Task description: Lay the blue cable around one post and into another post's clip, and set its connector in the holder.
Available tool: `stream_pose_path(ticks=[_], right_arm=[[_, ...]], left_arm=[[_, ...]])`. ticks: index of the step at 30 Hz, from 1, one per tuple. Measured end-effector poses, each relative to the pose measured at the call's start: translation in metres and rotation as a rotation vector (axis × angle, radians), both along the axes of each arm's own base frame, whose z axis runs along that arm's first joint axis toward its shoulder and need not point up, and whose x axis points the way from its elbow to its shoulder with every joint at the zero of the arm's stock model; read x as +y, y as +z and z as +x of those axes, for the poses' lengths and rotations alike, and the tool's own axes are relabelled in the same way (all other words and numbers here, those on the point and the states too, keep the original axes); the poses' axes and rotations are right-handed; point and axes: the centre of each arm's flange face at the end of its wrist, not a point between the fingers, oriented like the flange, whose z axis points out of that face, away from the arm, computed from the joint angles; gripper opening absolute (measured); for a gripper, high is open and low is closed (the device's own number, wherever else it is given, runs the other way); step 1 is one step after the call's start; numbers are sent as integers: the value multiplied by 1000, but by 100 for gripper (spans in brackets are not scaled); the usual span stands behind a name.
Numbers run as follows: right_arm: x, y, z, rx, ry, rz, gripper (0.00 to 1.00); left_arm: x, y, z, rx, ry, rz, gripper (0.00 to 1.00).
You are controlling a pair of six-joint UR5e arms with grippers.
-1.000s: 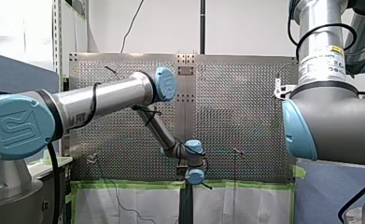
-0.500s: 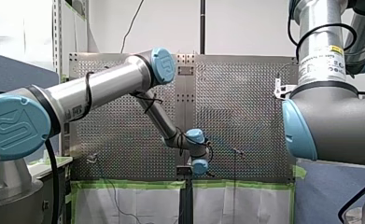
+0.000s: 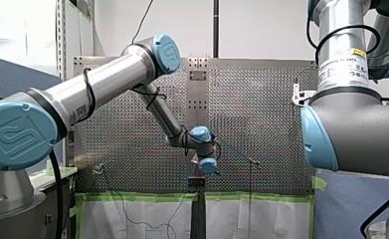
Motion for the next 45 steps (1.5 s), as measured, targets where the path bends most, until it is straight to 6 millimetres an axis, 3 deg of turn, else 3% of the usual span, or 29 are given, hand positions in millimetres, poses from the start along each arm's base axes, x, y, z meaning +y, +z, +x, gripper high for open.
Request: stream_pose_path(ticks=[10, 24, 36, 45], right_arm=[[0, 0, 0, 0, 0, 0, 0], [0, 0, 0, 0, 0, 0, 0], [0, 0, 0, 0, 0, 0, 0], [0, 0, 0, 0, 0, 0, 0]], left_arm=[[53, 42, 23, -72, 97, 50, 0], [70, 91, 3, -159, 133, 114, 0], [109, 119, -4, -158, 189, 157, 0], [155, 135, -1, -143, 217, 249, 0]])
